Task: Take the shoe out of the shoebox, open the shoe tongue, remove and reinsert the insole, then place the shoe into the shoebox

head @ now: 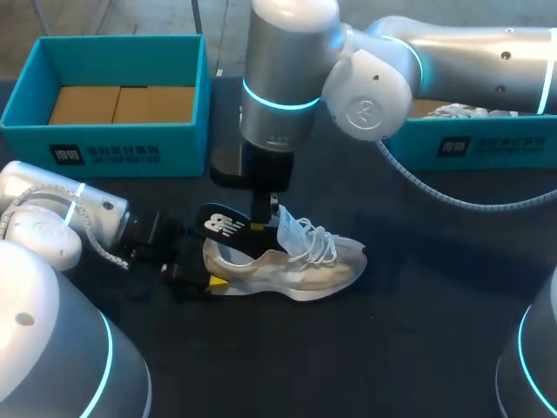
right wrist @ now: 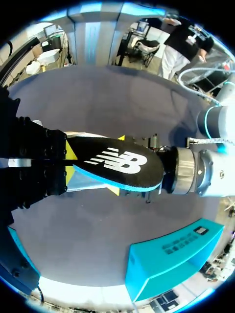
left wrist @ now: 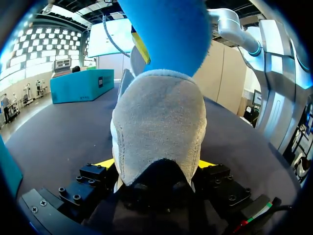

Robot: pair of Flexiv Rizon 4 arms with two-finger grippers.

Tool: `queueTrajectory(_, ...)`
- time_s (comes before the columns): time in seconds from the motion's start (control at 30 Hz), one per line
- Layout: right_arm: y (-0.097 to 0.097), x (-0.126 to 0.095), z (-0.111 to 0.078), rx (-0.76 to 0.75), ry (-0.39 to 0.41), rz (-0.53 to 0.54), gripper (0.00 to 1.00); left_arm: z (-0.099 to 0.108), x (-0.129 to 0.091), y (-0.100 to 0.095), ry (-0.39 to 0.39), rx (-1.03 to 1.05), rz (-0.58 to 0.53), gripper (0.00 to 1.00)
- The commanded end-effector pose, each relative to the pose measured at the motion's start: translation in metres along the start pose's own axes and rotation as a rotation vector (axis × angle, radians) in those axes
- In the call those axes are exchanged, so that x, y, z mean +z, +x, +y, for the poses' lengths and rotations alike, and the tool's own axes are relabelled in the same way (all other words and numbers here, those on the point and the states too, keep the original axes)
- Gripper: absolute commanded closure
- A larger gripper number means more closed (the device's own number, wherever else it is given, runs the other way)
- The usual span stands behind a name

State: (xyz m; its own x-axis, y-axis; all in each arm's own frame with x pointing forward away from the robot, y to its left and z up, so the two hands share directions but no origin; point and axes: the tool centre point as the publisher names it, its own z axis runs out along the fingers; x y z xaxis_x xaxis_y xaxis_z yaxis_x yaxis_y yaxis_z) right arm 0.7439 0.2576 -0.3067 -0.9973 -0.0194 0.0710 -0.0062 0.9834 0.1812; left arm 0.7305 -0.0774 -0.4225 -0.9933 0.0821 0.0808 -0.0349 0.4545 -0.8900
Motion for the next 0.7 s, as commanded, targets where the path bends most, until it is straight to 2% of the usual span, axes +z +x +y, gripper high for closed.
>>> queueTrajectory(0.03,-0.005,0.008,0.008,-0.029,-0.031,0.045,1.0,0.0,0.001,0.0,-0.001,0.0,0.0,1.0)
queueTrajectory(0.3,-0.012,0.008,0.018,-0.071,-0.051,0.102,1.0,0.0,0.001,0.0,-0.001,0.0,0.0,1.0)
queueTrajectory(0.5,-0.019,0.012,0.018,-0.055,-0.144,0.211,1.0,0.0,0.001,0.0,-0.001,0.0,0.0,1.0)
queueTrajectory(0.67,-0.02,0.014,0.017,-0.055,-0.172,0.27,1.0,0.0,0.001,0.0,-0.001,0.0,0.0,1.0)
queueTrajectory(0.7,-0.02,0.014,0.016,-0.051,-0.183,0.28,0.91,0.0,0.001,0.0,-0.001,0.0,0.0,1.0)
